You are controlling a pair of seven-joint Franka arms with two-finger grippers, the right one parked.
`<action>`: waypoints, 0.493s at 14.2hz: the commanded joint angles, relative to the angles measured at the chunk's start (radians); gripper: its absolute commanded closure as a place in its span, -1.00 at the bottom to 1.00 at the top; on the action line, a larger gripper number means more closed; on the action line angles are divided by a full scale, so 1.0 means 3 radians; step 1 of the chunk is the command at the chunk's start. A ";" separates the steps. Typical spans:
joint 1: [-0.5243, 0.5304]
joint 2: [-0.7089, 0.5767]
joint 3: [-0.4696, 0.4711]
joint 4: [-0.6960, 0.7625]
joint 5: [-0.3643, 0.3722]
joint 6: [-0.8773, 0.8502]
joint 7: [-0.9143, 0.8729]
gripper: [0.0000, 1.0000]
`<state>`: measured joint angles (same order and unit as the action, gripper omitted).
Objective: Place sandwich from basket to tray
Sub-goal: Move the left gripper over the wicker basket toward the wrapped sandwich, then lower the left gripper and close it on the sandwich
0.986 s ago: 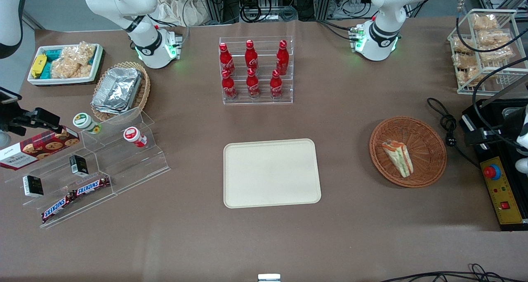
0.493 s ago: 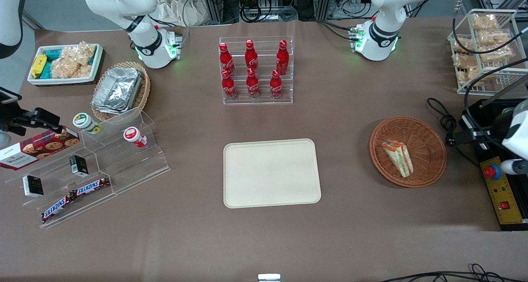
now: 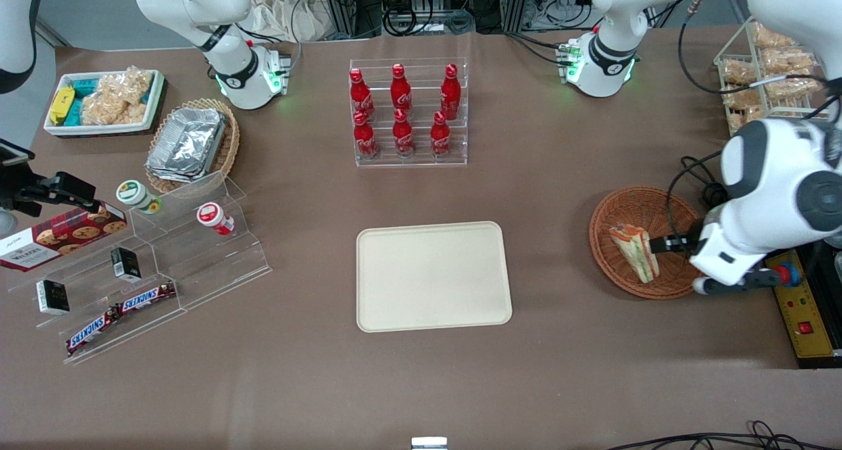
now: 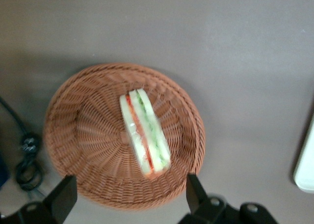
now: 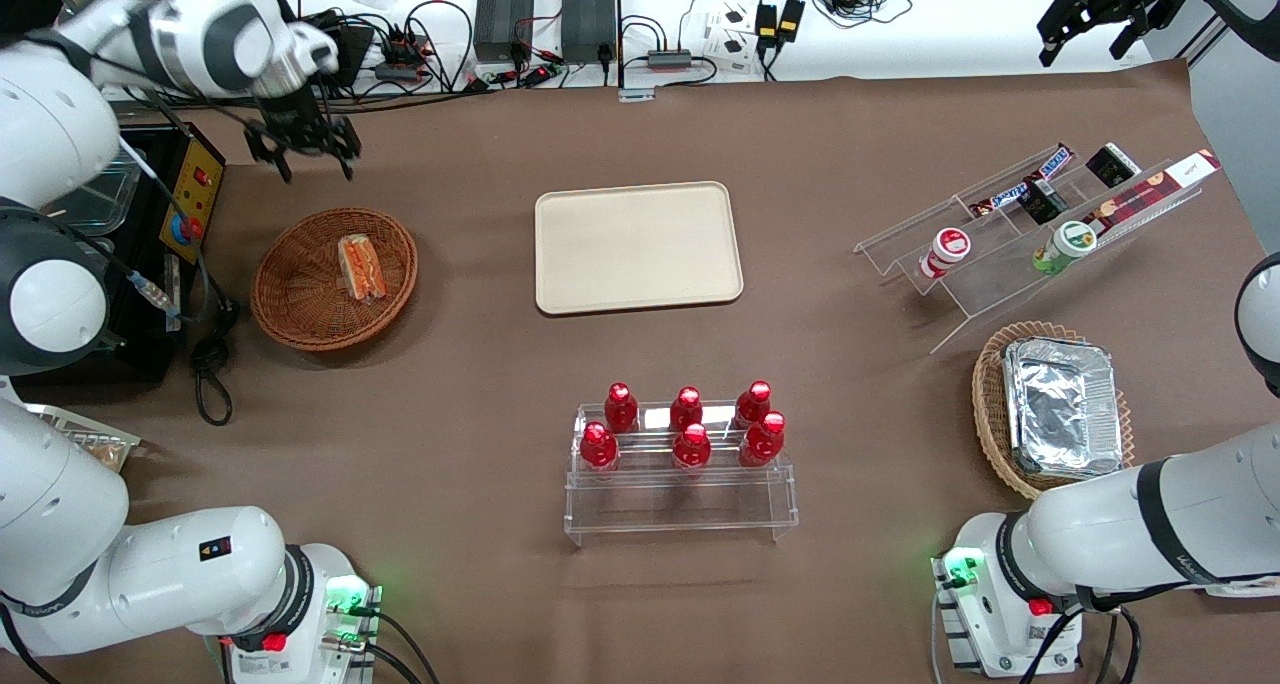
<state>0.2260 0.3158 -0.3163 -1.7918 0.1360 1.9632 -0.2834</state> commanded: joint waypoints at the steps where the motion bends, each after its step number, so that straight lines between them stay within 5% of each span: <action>1: 0.0039 -0.0209 -0.0004 -0.0576 -0.0049 0.0439 -0.0225 -0.98; 7: 0.0050 -0.0020 0.0016 -0.1073 0.0017 0.1345 -0.0579 -0.97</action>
<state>0.2291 0.3209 -0.3073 -2.0776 0.1344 2.3197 -0.4397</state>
